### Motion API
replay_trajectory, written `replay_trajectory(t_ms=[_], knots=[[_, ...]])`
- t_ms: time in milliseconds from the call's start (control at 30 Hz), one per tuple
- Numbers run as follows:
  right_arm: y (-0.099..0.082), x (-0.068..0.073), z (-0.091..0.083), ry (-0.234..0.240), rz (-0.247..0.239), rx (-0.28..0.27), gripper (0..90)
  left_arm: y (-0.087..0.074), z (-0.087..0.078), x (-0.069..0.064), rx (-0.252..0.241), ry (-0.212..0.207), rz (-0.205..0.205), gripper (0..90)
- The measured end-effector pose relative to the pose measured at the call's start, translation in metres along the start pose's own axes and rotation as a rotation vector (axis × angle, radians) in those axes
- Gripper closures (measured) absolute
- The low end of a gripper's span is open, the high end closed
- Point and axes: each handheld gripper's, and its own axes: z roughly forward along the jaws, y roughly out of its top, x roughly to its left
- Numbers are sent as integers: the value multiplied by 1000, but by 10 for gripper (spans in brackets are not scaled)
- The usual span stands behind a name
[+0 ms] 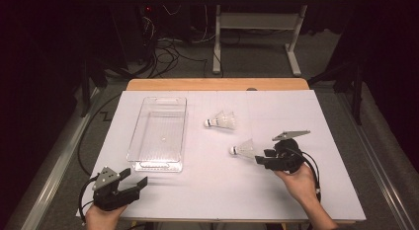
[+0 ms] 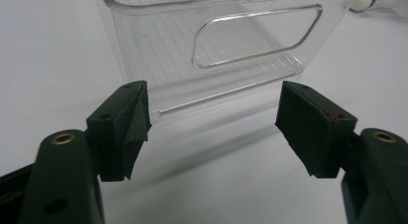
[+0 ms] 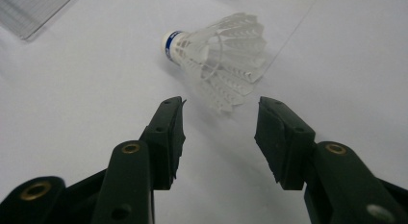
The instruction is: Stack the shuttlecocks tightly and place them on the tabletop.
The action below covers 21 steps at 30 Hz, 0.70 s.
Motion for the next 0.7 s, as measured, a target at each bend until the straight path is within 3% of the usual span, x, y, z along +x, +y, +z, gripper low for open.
replay_trajectory(t_ms=[267,700], knots=[[0,12,6,19,-27,21,545,0,0,0,0,0,0,287],[5,19,12,35,-41,27,549,0,0,0,0,-1,2,287]])
